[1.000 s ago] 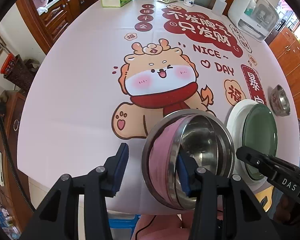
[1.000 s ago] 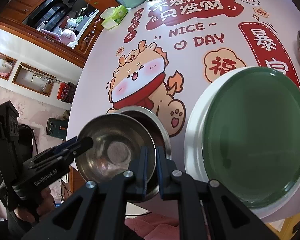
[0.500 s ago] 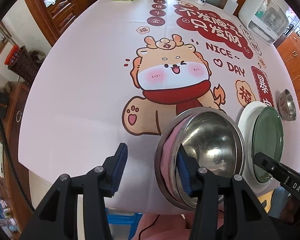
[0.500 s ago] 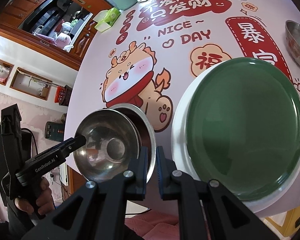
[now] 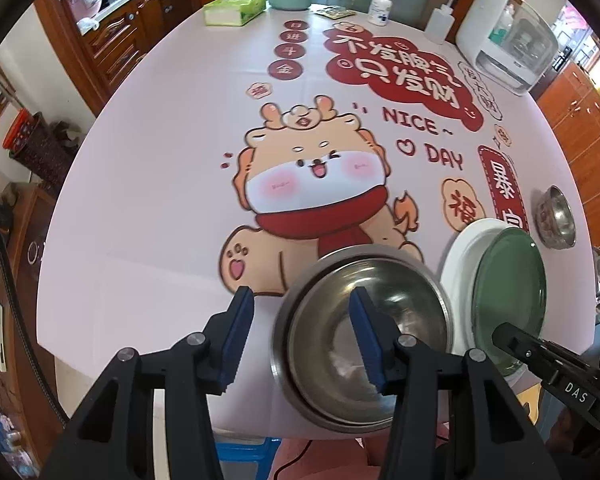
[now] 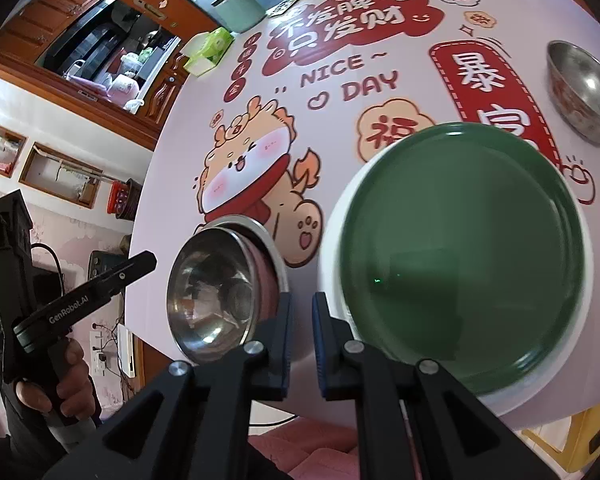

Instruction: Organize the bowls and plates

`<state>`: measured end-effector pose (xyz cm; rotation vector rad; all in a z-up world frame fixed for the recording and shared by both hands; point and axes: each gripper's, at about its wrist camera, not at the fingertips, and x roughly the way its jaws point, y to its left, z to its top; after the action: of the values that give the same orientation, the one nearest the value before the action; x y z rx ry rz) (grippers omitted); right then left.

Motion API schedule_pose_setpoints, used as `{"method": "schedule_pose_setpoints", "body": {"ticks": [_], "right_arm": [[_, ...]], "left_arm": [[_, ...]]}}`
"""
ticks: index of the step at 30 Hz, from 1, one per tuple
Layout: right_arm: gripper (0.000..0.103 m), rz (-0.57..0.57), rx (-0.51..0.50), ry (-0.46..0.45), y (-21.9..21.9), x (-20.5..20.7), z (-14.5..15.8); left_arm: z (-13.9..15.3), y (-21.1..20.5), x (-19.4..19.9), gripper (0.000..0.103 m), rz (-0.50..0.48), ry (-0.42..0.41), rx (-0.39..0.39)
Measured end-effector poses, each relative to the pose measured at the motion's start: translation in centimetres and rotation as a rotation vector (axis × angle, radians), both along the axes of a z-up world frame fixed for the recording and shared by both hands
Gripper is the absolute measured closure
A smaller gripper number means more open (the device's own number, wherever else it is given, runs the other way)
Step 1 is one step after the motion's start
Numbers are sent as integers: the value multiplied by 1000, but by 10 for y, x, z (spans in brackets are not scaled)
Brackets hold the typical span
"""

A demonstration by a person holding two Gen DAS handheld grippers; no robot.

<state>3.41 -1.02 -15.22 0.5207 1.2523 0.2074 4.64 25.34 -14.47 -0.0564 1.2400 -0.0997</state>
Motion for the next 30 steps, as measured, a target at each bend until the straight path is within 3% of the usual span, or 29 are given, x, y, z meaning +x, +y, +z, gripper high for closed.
{"method": "schedule_pose_setpoints", "body": {"ticks": [10, 18, 23, 27, 30], "right_arm": [[92, -46, -9, -8, -41, -7, 8], [70, -74, -17, -14, -85, -7, 14], [67, -88, -8, -22, -117, -5, 18], [58, -94, -7, -22, -141, -3, 19], [58, -94, -9, -20, -156, -1, 19]], "left_arm": [[11, -52, 3, 53, -78, -18, -31], [17, -107, 6, 48, -129, -19, -50], [20, -144, 10, 34, -152, -27, -59], [21, -172, 13, 31, -168, -25, -65], [19, -192, 15, 30, -176, -20, -63]]}}
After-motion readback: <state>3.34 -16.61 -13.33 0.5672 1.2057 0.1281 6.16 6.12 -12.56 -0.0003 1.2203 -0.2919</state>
